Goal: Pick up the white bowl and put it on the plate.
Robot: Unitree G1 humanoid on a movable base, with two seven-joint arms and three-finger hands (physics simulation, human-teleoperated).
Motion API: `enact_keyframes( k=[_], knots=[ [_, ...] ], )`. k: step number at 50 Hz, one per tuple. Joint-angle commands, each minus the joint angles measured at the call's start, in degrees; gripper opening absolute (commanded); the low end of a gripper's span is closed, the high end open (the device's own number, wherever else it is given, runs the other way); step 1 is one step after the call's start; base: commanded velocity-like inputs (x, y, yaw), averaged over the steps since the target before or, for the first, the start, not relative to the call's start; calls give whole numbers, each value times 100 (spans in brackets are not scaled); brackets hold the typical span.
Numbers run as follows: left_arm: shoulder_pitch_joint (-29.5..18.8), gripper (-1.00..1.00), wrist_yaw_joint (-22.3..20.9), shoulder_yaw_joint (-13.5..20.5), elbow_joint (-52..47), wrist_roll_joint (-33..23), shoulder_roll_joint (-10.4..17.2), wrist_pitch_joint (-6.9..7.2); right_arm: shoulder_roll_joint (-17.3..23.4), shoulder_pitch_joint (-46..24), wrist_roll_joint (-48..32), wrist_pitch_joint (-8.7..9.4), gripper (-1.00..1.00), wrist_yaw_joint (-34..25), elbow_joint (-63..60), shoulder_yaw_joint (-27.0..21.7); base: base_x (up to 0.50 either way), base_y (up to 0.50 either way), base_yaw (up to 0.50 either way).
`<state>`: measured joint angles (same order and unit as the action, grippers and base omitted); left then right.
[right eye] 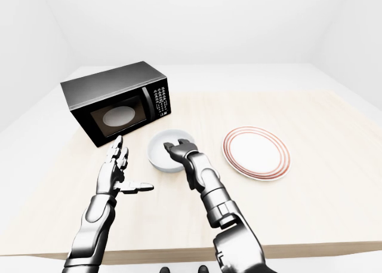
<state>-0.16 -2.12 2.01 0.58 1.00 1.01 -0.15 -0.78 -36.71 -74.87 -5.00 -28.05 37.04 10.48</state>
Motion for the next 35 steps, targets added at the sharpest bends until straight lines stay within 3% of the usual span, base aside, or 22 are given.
enact_keyframes(
  k=[1,25,26,27,28,35],
  knots=[
    [0,100,0,0,1,0,0,-3,-60,-63,-143,0,100,136,344,58,0,0,0],
    [0,100,0,0,0,-2,1,0,-93,-152,-258,0,100,507,813,91,0,0,0],
    [0,100,-1,-1,1,-2,1,-2,-92,-150,-259,0,40,514,807,93,0,0,0],
    [0,100,0,0,0,0,0,0,-94,-144,-254,0,4,501,783,90,0,0,0],
    [0,100,-1,0,1,0,0,-1,-96,-112,-236,0,-98,439,710,85,0,0,0],
    [0,100,-1,0,1,0,0,-3,-103,-87,-293,0,-100,539,819,114,0,0,0]
  ],
)
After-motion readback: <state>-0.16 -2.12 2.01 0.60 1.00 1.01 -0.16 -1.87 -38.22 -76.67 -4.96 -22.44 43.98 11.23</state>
